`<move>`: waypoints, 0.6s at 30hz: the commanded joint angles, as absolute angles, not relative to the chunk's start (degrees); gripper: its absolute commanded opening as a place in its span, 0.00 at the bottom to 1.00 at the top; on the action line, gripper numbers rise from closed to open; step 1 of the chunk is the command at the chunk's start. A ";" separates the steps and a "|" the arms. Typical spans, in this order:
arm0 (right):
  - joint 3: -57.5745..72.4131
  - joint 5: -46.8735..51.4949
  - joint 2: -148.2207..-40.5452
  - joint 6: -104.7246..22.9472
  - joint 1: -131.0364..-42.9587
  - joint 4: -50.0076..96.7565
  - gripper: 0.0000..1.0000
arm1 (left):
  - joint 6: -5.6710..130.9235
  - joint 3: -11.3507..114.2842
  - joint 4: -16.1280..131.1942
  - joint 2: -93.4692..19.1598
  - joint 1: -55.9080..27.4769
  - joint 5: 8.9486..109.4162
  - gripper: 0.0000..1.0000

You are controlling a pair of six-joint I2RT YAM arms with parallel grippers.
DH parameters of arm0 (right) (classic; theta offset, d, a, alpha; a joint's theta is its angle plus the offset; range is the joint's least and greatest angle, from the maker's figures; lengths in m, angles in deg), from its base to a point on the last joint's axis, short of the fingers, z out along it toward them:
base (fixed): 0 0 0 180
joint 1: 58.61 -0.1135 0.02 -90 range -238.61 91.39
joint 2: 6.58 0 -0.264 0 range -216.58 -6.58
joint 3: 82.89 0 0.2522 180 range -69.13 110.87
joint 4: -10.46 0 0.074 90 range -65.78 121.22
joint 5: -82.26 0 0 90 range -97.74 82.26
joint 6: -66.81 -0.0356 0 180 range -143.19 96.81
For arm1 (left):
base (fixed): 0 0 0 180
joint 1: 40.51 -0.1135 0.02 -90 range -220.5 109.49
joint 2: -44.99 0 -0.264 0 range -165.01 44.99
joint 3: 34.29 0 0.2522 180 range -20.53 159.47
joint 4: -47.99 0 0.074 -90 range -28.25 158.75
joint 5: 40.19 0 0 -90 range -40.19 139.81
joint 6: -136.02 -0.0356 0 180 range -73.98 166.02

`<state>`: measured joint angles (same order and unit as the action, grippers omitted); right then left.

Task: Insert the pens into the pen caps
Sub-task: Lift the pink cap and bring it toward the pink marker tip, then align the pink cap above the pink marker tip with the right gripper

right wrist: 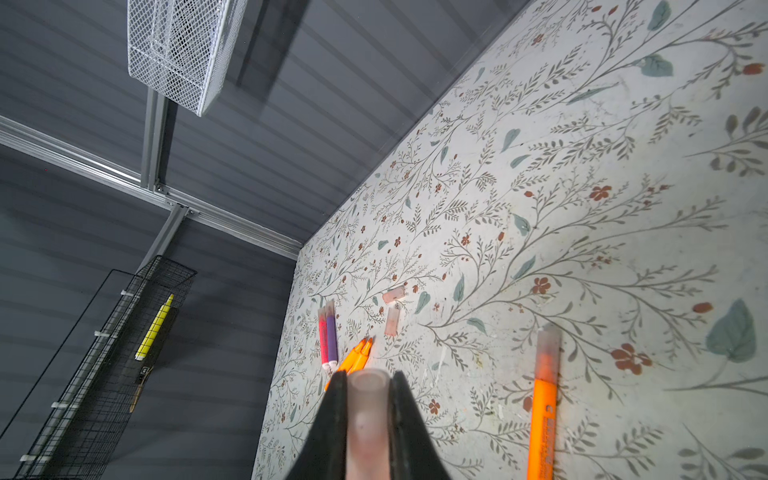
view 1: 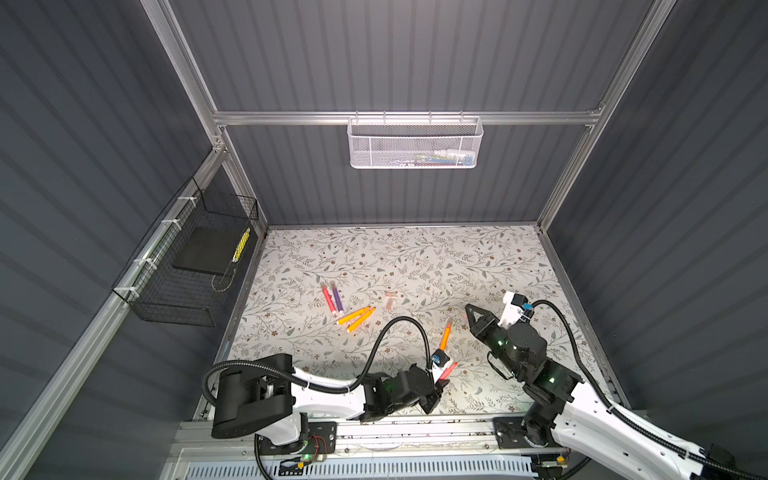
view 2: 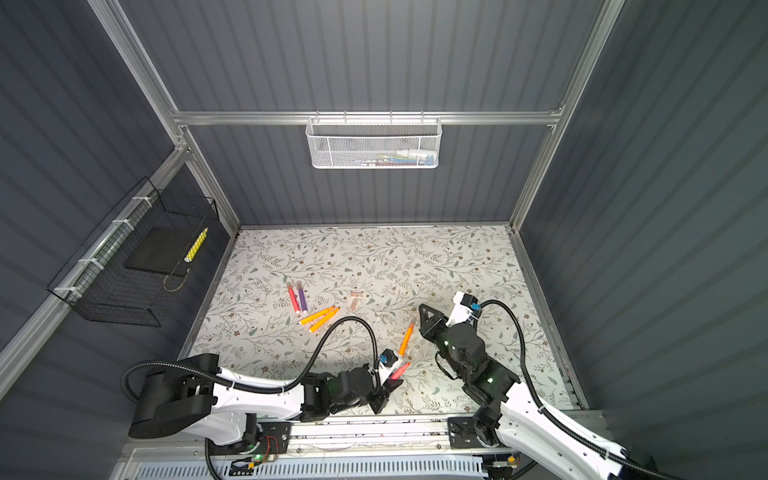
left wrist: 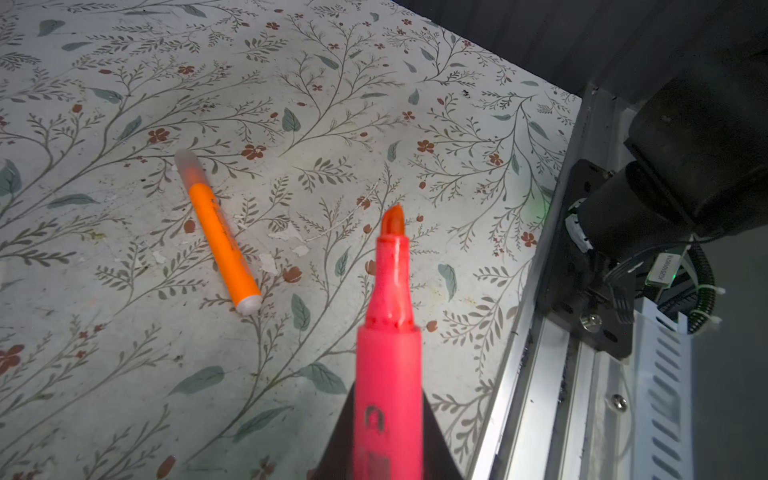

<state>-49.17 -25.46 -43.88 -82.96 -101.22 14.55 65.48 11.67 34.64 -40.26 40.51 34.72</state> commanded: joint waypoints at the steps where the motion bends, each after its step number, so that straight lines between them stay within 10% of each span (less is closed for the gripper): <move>1: -50.15 -22.59 -45.53 -84.36 -102.33 9.36 0.00 | 65.10 13.01 31.28 -40.25 40.53 31.08 0.00; 18: -47.50 -22.81 -57.70 -82.79 -108.76 -1.09 0.00 | 70.72 10.40 33.99 -35.57 34.86 32.23 0.00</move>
<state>-48.42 -21.94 -58.48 -83.31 -108.37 0.54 68.81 11.56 34.31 -37.14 35.96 31.05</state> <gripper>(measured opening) 0.163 0.167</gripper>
